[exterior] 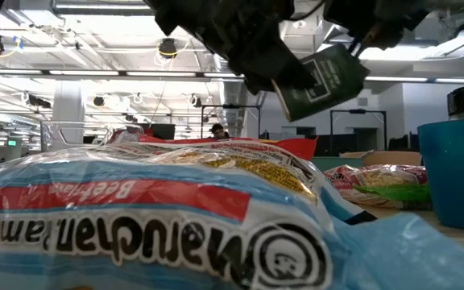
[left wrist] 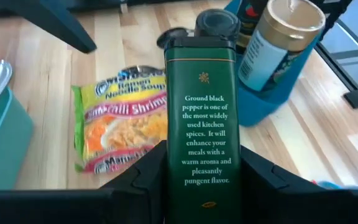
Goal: Pick & Place Food Item
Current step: Put the green seasoning can into the blue bin
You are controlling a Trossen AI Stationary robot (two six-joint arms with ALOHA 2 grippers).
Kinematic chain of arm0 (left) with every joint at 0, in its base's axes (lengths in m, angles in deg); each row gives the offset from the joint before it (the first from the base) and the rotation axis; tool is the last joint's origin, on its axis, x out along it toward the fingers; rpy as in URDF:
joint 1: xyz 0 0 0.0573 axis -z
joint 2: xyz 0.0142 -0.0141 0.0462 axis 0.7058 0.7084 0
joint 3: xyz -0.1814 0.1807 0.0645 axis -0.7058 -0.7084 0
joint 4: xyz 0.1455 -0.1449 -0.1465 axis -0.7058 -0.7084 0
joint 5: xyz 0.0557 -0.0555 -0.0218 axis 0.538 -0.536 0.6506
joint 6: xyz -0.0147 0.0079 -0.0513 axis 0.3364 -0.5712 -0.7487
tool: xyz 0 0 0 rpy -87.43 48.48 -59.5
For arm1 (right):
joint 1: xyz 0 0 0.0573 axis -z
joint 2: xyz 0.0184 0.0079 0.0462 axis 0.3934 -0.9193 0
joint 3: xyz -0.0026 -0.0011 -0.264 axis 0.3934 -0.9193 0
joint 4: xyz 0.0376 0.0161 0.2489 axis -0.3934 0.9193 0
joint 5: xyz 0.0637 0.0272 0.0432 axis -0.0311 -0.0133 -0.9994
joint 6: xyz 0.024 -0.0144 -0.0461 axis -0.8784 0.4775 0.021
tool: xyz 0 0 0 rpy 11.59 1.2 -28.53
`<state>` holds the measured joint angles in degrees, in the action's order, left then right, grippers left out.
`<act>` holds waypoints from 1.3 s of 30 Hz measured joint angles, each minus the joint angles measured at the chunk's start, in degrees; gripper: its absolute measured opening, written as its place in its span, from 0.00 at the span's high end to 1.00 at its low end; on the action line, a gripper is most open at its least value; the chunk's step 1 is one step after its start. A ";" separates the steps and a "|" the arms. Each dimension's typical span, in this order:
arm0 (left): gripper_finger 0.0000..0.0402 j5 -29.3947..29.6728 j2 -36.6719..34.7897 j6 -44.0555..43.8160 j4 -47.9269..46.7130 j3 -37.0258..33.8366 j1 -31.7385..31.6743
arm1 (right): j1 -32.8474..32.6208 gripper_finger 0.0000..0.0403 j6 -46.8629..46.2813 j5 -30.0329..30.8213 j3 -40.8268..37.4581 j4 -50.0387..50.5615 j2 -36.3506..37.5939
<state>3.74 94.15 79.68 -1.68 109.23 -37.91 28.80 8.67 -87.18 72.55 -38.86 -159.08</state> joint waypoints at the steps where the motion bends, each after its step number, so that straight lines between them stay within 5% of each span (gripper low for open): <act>1: 0.69 0.03 -0.38 -0.56 -0.93 0.00 0.07 | 0.00 0.08 0.00 0.25 0.00 -1.16 0.00; 7: 0.66 -0.02 -1.64 -2.28 -6.04 0.02 0.74 | 0.02 0.08 6.43 6.95 0.00 -5.22 0.00; 13: 0.65 -0.01 -1.54 -2.29 -7.69 0.00 1.86 | -0.04 0.08 7.39 7.34 0.00 -9.75 0.00; 19: 0.69 -0.01 -2.17 -2.24 -7.73 0.02 2.28 | -0.37 0.08 -3.24 7.33 0.00 -16.13 0.00; 26: 0.62 0.00 -2.17 -2.29 -8.38 0.02 2.28 | -0.37 0.08 -17.67 7.14 0.00 -21.51 0.00; 34: 0.69 0.02 -2.15 -2.29 -8.27 0.02 2.28 | -1.02 0.08 -22.53 7.69 0.02 -20.35 0.00; 39: 0.63 0.03 -2.13 -2.29 -8.27 0.02 2.28 | -3.91 0.08 -22.56 18.11 0.02 -12.10 0.00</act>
<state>3.77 92.01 77.38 -9.95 109.26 -35.63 24.89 -13.89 -69.08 72.57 -50.95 -159.08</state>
